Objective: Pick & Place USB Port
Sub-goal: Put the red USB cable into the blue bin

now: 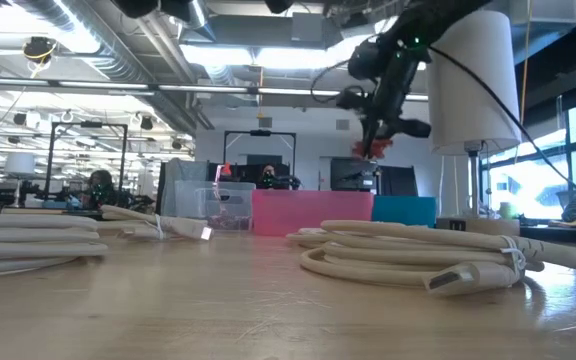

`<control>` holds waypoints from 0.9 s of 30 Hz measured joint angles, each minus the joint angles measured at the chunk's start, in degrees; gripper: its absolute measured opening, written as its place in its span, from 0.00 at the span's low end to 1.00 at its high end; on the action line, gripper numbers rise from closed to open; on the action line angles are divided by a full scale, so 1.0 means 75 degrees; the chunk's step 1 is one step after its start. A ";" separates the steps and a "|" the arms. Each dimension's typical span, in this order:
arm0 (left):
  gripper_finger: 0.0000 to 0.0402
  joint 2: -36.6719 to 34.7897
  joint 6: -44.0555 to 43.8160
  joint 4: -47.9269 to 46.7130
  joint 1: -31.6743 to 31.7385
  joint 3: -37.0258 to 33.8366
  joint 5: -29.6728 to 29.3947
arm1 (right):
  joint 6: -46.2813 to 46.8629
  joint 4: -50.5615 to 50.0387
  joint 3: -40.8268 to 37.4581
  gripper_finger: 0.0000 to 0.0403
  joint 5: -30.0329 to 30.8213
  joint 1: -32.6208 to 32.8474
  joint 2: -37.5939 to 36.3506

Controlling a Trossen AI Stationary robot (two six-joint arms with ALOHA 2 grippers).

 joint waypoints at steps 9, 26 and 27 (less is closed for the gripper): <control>0.55 0.0000 0.0133 -0.0043 -0.0082 0.0000 0.0024 | 0.0198 0.1068 -0.1141 0.08 -0.0212 -0.0260 0.0000; 0.55 0.0000 0.0216 -0.0497 -0.0301 -0.0006 0.0055 | 0.0494 0.2697 -0.2722 0.08 -0.0274 -0.0571 0.0050; 0.55 0.0000 0.0223 -0.0525 -0.0318 -0.0006 0.0055 | 0.0509 0.2774 -0.2777 0.08 -0.0272 -0.0569 0.0050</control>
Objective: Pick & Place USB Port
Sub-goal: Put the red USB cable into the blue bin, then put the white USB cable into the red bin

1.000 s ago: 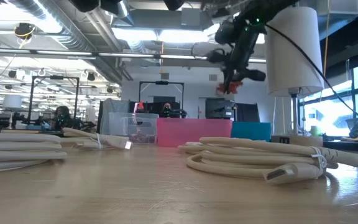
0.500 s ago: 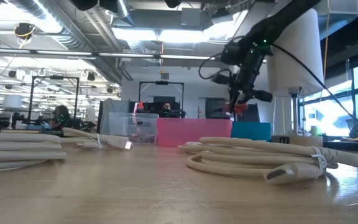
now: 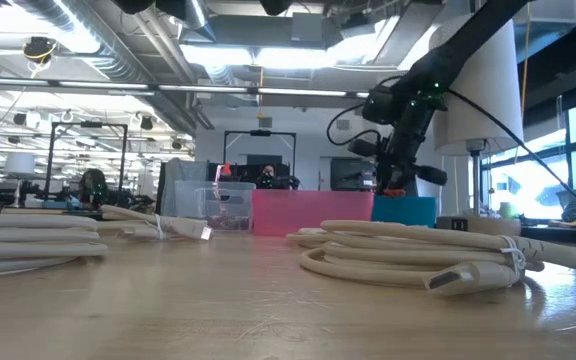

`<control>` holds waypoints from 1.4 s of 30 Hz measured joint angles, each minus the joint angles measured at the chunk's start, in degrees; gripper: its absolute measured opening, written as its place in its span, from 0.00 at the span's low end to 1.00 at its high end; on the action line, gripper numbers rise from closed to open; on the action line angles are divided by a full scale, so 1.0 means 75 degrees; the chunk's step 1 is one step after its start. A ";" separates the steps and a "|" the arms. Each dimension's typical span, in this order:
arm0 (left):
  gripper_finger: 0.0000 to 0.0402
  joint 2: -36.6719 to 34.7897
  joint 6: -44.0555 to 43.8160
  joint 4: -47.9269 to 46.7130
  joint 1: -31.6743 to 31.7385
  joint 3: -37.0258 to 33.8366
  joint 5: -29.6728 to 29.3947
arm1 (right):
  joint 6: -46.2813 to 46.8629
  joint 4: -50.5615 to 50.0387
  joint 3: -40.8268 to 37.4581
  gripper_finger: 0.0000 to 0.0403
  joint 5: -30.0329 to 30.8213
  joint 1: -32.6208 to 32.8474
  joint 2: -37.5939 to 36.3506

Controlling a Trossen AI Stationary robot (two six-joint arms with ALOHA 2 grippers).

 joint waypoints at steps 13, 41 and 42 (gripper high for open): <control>0.55 -0.0003 0.0071 -0.0163 -0.0059 -0.0003 -0.0006 | 0.0182 0.0846 -0.0103 0.31 -0.0116 0.0002 0.0000; 0.55 -0.0003 0.0123 -0.0335 -0.0140 0.0000 -0.0047 | -0.0443 0.1584 -0.0085 0.44 0.0483 0.1602 -0.2185; 0.55 -0.0003 0.0125 -0.0335 -0.0140 0.0000 -0.0047 | -0.0525 0.1557 -0.0085 0.44 0.0433 0.1783 -0.2392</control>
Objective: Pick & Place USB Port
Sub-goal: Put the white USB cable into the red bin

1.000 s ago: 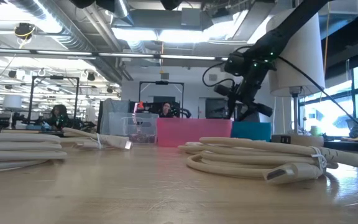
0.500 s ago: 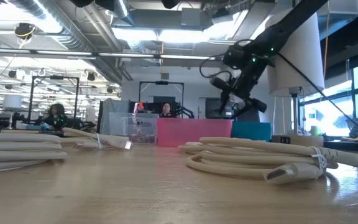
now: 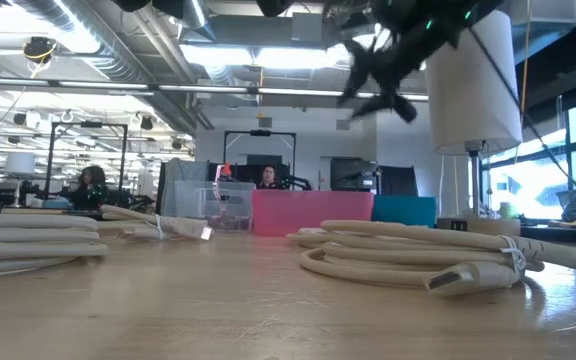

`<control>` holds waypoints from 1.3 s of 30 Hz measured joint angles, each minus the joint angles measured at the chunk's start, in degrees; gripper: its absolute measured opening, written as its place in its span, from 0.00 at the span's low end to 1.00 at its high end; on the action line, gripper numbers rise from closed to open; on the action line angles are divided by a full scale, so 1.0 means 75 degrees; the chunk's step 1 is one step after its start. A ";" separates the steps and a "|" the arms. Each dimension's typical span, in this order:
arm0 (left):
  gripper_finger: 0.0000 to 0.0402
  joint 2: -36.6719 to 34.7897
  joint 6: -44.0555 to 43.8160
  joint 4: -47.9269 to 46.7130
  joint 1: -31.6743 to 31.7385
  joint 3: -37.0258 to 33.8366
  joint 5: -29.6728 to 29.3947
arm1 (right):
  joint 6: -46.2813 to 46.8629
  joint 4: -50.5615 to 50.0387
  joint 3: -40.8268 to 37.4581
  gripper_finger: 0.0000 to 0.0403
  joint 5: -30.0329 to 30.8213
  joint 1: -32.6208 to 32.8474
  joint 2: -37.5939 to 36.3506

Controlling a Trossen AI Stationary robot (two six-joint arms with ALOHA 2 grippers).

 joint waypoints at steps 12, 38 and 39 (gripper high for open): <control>0.55 0.0000 -0.0421 -0.0020 0.0671 0.0000 0.1065 | 0.0684 -0.0732 0.0003 0.43 -0.1744 0.3572 -0.1073; 0.55 -0.5322 0.2060 -0.5193 0.3357 0.0009 -0.0354 | -0.0833 -0.3147 0.2763 0.43 0.0164 0.5168 0.4448; 0.55 -0.5530 0.2207 -0.5323 0.3394 0.0009 -0.0599 | -0.0848 -0.3137 0.2766 0.43 0.0202 0.5146 0.4578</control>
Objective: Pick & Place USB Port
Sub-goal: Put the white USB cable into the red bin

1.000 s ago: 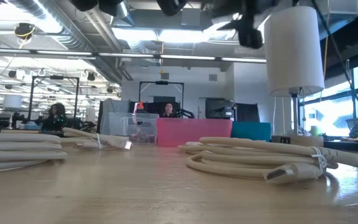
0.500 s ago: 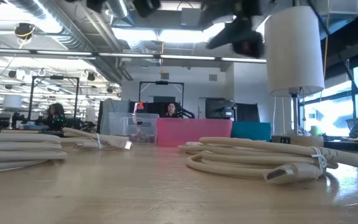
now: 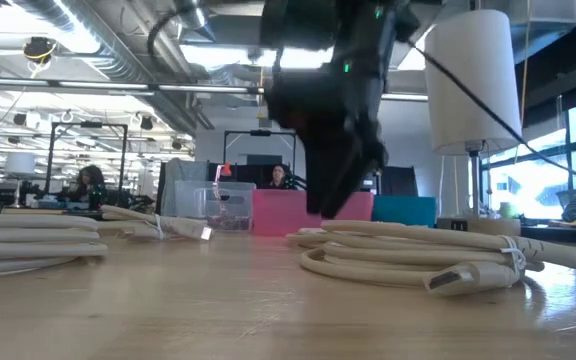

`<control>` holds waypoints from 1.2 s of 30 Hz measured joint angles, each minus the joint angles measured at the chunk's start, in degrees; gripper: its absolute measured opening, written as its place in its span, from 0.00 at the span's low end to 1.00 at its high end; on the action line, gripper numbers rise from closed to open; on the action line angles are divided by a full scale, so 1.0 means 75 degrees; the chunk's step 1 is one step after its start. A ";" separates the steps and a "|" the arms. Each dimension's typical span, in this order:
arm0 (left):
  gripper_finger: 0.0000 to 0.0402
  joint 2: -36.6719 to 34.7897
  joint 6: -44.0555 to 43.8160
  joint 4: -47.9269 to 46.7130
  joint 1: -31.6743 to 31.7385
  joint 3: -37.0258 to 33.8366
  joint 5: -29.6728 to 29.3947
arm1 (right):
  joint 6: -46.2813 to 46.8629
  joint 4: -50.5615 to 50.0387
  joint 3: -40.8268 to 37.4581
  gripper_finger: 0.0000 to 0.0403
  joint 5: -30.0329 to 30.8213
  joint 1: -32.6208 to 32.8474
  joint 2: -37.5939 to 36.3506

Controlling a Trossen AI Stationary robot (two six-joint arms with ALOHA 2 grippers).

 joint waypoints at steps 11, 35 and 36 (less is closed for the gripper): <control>0.55 -0.0910 0.0332 -0.0483 0.0025 0.0000 -0.0801 | 0.0011 0.0016 0.0044 0.27 -0.0104 -0.0229 0.0775; 0.55 -0.0823 0.0520 -0.0972 0.0025 -0.0002 -0.1530 | 0.1821 0.0789 0.0382 0.07 0.3343 0.1076 -0.3571; 0.55 -0.0823 0.0521 -0.1050 0.0025 -0.0003 -0.1637 | 0.1360 0.0823 0.0594 0.07 0.3480 0.0908 -0.3579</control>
